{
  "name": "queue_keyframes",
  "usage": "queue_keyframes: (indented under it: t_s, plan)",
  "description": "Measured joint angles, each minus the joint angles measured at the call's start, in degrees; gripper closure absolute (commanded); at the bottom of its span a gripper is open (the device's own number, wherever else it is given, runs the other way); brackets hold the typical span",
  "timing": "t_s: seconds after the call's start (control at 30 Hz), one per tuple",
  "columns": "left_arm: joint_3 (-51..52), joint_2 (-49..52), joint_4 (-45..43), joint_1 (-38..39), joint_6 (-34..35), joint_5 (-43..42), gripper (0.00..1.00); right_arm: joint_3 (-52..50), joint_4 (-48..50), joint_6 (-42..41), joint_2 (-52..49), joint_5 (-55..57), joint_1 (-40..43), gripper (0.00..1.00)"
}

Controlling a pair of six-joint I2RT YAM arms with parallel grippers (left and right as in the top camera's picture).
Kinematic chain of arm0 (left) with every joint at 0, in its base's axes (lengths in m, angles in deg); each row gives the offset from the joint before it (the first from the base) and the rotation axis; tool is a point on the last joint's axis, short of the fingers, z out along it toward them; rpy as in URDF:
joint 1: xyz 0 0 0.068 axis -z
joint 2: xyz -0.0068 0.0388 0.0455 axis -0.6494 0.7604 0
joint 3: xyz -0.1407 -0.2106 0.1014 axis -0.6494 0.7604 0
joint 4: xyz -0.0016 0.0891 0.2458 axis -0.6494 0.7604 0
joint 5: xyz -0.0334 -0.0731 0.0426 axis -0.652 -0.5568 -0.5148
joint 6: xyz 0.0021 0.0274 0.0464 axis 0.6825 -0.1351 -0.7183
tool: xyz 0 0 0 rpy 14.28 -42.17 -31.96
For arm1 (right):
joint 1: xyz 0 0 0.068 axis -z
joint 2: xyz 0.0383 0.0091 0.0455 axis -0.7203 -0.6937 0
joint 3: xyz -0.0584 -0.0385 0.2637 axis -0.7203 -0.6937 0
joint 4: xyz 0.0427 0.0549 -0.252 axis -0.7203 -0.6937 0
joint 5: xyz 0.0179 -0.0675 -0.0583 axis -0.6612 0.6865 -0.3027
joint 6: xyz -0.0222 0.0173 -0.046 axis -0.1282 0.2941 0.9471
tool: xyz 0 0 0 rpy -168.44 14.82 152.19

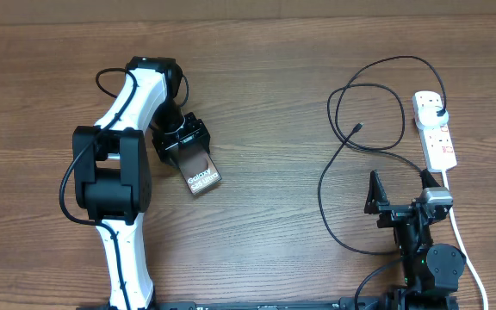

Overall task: Plug charger to phone and switch on socket
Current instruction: 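Lift the phone with the left gripper and hold it upright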

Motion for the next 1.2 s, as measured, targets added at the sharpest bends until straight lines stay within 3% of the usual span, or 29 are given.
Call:
queue_keyframes:
  t_s: [0.23,0.77,1.2]
  plan:
    - [0.0,0.0,2.16,-0.07,-1.29,-7.39,0.38,0.0,0.0,-0.02,0.0,0.0,0.0,0.0]
    - [0.0,0.0,2.64,-0.07,-9.51,-36.61,0.42,0.0,0.0,0.0,0.0,0.0,0.0,0.0]
    - [-0.02,0.0,4.13,-0.07,-16.94,-55.74,0.42,0.0,0.0,-0.02,0.0,0.0,0.0,0.0]
